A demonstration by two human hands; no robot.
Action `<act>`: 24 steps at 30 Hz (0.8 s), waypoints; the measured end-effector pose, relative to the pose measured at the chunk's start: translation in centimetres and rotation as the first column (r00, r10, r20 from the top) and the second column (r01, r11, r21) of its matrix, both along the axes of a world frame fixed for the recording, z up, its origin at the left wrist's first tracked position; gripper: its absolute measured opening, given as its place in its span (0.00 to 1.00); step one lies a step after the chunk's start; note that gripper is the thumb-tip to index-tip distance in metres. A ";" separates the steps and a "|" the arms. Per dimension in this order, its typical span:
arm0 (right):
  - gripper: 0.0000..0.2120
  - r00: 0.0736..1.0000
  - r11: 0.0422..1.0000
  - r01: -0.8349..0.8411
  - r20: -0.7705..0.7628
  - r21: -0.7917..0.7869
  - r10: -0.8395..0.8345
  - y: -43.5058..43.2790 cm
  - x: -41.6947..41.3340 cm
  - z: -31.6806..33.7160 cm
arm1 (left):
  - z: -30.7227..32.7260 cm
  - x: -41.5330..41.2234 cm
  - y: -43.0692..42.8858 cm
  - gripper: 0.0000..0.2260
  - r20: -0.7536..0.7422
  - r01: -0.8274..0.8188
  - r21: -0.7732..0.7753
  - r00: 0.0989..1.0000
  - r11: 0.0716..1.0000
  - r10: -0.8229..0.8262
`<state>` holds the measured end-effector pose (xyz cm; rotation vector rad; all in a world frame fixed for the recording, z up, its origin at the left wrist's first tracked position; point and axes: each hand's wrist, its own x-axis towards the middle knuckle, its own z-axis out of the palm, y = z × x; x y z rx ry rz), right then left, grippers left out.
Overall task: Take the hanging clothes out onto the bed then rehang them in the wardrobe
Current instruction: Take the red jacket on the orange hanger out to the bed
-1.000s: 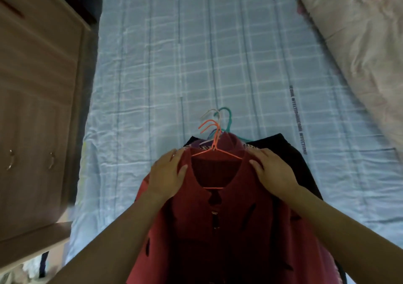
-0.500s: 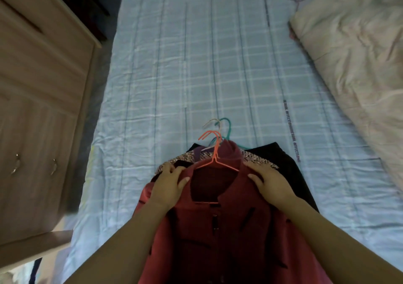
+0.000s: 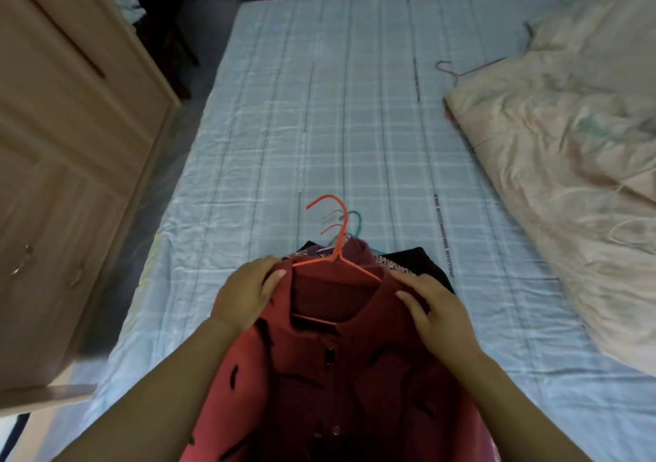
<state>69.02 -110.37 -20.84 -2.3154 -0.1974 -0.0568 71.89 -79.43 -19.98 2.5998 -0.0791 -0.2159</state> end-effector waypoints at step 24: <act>0.13 0.884 0.909 -0.407 0.286 0.086 0.369 23.6 -18.0 12.9 | 13.9 -34.5 17.5 0.12 0.279 -0.580 -0.348 0.686 0.737 0.672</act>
